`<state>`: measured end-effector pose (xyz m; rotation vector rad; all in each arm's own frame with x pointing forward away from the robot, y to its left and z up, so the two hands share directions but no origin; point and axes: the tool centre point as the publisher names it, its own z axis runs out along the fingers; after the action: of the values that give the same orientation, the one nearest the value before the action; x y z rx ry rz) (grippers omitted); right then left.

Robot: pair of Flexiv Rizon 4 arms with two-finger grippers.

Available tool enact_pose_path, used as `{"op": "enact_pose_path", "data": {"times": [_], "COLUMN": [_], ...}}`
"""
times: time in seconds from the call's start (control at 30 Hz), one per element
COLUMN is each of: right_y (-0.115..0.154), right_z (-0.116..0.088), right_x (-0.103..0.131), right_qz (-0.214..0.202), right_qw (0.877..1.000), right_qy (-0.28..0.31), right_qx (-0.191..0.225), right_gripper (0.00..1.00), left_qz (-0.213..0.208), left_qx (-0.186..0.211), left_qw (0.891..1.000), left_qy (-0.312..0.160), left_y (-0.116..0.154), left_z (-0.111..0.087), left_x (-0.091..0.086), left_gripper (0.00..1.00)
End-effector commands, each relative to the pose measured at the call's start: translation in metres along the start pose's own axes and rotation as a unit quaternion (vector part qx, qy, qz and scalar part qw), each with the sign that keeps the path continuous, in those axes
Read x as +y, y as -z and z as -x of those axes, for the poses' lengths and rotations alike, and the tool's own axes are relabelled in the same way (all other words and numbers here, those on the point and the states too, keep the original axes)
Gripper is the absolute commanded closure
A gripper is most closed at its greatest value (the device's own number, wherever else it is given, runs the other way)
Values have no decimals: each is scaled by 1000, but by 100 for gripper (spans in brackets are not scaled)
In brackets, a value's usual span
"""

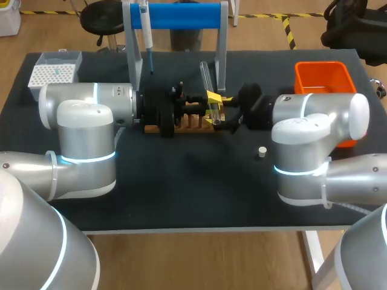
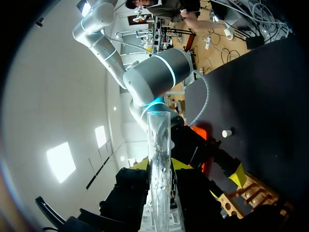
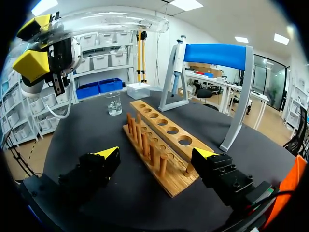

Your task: Invert the test tube, pick up the pipette, mount the tip to pipette, aspirate from beaker and dispense into the tube, eject the tip, return the pipette, and cap with the stopper.

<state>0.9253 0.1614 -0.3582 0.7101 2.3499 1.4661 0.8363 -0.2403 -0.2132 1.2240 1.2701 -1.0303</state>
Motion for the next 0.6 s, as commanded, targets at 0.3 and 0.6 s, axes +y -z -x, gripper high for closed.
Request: {"op": "enact_pose_path", "data": {"times": [0.3, 0.6], "right_y": [-1, -1], "right_z": [-1, -1], "right_x": [-1, -1], "right_qz": [2, 2], "right_qw": [1000, 1000], "right_qy": [0, 0], "right_qx": [-1, -1], "right_gripper": [0, 0], "left_qz": [-45, -85], "left_qx": [-9, 10], "left_qw": [979, 879], "left_qy": [198, 469], "left_y": [10, 15], "left_z": [17, 48], "left_x": [28, 40], "left_gripper": [100, 100]}}
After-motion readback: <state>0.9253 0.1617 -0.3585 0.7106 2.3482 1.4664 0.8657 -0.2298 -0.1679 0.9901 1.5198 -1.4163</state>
